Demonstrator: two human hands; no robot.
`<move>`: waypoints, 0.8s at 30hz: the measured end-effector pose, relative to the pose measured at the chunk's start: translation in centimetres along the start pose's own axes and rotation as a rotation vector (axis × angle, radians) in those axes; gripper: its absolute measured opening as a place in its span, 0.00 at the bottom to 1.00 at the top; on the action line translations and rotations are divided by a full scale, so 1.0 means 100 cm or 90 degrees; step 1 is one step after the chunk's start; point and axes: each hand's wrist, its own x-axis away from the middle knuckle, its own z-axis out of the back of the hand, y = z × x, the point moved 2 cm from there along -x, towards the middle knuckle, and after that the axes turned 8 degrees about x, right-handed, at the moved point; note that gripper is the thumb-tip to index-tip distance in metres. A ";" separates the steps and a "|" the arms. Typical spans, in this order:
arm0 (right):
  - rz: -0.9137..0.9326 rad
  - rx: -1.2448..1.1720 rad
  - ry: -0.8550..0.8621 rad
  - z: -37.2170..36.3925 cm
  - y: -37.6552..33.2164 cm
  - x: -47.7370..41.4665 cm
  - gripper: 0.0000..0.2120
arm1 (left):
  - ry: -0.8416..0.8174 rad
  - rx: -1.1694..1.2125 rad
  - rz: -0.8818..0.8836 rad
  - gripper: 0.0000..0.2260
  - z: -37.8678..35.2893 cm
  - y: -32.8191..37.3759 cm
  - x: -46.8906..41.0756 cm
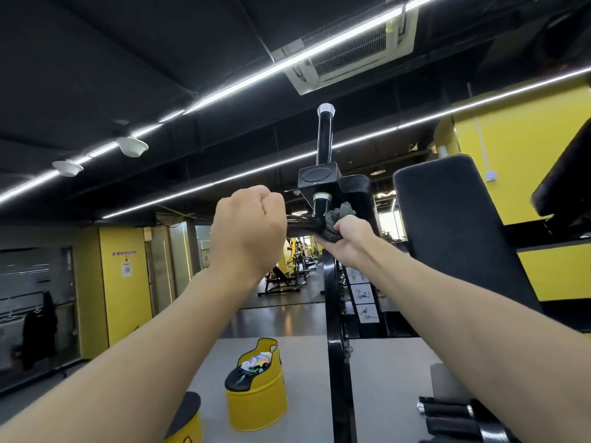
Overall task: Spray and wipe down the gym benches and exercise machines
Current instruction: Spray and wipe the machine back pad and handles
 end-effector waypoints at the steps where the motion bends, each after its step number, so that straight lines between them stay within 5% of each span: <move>1: -0.007 -0.008 0.003 -0.001 0.002 0.003 0.18 | 0.000 -0.004 0.007 0.22 0.000 0.000 0.000; 18: -0.224 -0.198 -0.180 -0.030 0.012 0.115 0.07 | -0.007 -0.008 0.042 0.21 0.005 0.009 0.004; 21: -0.224 -0.121 -0.247 -0.029 0.016 0.136 0.09 | -0.062 0.070 0.142 0.19 0.009 0.004 0.001; 24: -0.180 0.070 -0.291 -0.030 0.030 0.144 0.14 | 0.008 0.423 0.400 0.23 0.010 -0.012 0.012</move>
